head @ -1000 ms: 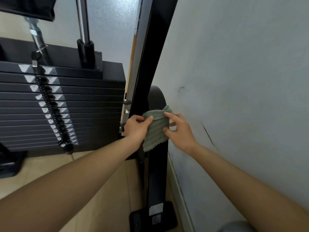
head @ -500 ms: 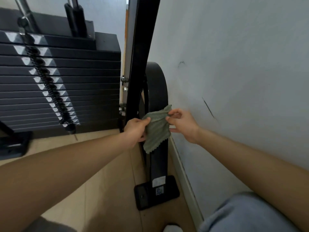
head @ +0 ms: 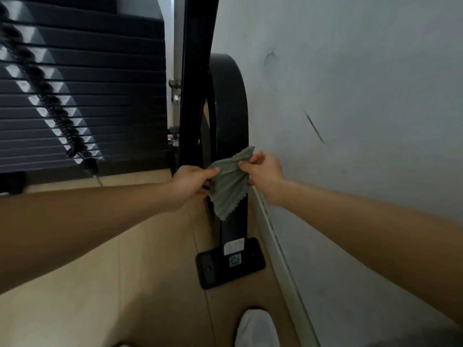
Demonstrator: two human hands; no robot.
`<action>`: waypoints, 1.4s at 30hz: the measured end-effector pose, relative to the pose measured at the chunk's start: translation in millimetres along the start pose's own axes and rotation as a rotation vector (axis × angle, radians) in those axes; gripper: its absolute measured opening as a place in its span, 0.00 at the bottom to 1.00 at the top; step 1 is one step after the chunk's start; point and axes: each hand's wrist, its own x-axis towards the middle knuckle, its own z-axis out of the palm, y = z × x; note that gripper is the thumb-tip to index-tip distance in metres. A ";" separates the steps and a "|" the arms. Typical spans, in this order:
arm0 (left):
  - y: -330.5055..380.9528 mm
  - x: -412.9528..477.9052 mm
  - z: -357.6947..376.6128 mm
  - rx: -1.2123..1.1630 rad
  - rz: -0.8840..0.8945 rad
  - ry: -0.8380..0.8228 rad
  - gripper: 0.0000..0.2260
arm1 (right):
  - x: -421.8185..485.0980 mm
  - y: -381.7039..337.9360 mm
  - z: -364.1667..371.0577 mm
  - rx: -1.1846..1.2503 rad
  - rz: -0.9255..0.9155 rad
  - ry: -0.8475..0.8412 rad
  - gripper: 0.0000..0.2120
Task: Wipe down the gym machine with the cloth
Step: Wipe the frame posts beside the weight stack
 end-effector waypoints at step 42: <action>-6.1 -11.7 31.6 0.179 0.374 0.278 0.21 | -12.8 16.8 19.5 -0.116 -0.118 0.206 0.10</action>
